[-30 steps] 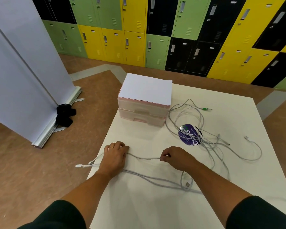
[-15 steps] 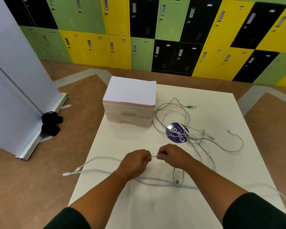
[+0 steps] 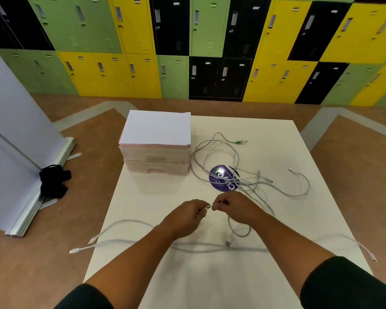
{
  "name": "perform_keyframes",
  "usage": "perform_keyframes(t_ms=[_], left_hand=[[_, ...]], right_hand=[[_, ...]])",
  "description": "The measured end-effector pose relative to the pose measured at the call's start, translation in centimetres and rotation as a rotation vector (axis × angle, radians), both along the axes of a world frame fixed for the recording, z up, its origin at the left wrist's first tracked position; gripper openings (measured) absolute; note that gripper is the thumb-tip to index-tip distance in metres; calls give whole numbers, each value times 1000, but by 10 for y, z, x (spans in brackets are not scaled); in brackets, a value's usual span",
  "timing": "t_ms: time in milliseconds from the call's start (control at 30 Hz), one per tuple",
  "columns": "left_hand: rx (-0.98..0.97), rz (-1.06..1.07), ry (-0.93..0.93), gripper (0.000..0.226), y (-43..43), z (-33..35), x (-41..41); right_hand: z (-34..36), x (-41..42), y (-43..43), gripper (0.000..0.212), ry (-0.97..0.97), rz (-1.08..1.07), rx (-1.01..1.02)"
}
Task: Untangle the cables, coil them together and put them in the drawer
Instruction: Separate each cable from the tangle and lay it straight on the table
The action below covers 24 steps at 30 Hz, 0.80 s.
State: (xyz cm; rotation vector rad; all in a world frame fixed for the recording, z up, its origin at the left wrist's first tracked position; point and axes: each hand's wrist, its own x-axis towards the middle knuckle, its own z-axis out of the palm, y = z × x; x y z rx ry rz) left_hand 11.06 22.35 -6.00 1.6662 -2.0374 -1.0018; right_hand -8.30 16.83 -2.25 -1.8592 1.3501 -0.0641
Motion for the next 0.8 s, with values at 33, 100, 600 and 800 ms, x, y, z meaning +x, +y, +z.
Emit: perform_keyframes(t_ms=[33,100,600,800], left_hand=[[1,18,33,26,-2,4,-7],[-43,57,21,27,-5,7,-14],[90,12,49,21,-19,17,-29],[-69,150,-7,19,-25,22,-36]], right_hand=[[1,2,0,15,-5,1,-6],[3,3,1,15,1,0,-13],[1,-29,-4,12,14,-40,44],[2,-38,-1,9,54,-40,20]])
